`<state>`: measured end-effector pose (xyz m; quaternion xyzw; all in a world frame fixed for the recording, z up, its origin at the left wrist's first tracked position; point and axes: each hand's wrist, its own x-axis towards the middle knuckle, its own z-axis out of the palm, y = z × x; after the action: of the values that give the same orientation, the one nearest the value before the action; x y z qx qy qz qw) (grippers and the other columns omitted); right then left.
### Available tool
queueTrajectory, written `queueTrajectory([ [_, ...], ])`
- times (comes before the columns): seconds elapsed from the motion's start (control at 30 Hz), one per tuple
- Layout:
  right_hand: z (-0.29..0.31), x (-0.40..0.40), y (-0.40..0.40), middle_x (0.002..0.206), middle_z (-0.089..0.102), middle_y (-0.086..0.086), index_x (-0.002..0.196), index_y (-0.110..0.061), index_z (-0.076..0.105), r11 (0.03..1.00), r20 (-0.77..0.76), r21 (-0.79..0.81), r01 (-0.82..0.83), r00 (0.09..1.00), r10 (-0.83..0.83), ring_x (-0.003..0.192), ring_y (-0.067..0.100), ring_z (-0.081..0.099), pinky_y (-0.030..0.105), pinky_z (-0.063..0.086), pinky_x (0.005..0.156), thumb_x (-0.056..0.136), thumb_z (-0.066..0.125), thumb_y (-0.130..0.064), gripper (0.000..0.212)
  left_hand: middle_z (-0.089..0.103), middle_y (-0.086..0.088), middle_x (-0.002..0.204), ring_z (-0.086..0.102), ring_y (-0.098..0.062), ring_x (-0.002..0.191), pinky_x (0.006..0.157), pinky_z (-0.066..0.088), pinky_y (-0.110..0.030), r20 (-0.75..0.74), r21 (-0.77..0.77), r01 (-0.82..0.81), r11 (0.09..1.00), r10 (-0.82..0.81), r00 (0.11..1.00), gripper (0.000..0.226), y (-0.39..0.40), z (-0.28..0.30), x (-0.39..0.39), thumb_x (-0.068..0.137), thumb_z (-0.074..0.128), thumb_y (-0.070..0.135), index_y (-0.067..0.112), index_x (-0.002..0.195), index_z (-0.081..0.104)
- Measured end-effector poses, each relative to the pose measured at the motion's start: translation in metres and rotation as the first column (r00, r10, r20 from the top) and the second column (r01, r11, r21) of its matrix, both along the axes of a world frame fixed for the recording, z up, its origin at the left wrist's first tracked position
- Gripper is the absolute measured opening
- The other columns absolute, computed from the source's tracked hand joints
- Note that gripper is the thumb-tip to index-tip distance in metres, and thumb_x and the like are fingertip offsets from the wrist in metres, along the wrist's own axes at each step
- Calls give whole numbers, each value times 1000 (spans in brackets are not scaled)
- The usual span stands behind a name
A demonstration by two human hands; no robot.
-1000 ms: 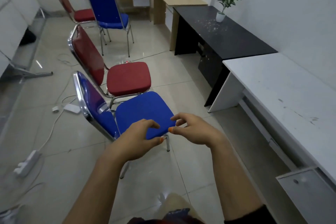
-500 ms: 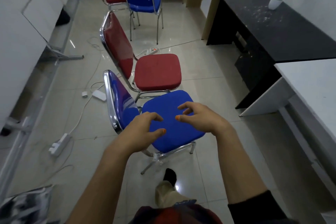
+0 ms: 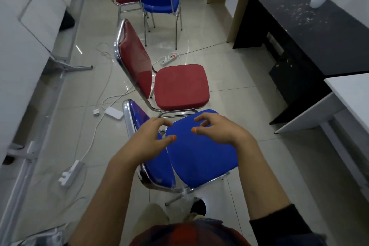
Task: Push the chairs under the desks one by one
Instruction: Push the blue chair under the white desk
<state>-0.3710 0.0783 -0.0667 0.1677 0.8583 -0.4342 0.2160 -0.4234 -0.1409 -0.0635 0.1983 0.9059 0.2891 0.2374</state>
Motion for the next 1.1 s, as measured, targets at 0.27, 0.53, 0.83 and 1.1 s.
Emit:
queueTrajectory([
  [0.27,-4,-25,-14,128,57,-1,137,-29,52,984,32,25,179,983,-180,106,14,59,29,47,85,94,64,-44,48,49,8,139,49,-15,124,108,40,-43,10,-25,155,988,-154,988,43,-9,-19,-76,90,65,42,30,129,53],
  [0.53,-30,-63,-103,128,55,-1,138,-28,53,917,113,-37,396,914,-390,114,18,56,39,48,101,94,64,-45,49,65,14,115,55,-9,114,111,23,-34,-194,-219,514,829,-554,810,27,-51,-67,-154,92,59,44,32,114,65],
  [0.83,-88,-84,-217,119,63,-1,119,-23,65,731,161,-82,678,733,-661,102,15,59,30,47,87,98,54,-43,31,56,16,65,51,-1,60,67,36,-23,-300,-108,717,688,-711,636,19,-69,-82,-198,89,59,41,31,96,74],
  [1.1,-79,-89,-235,81,62,-2,81,-22,62,550,-13,227,804,567,-823,73,18,56,35,45,64,95,46,-56,40,68,19,79,63,0,77,66,48,-23,-188,-135,864,484,-869,458,49,-50,-78,-231,76,51,81,39,95,67],
])
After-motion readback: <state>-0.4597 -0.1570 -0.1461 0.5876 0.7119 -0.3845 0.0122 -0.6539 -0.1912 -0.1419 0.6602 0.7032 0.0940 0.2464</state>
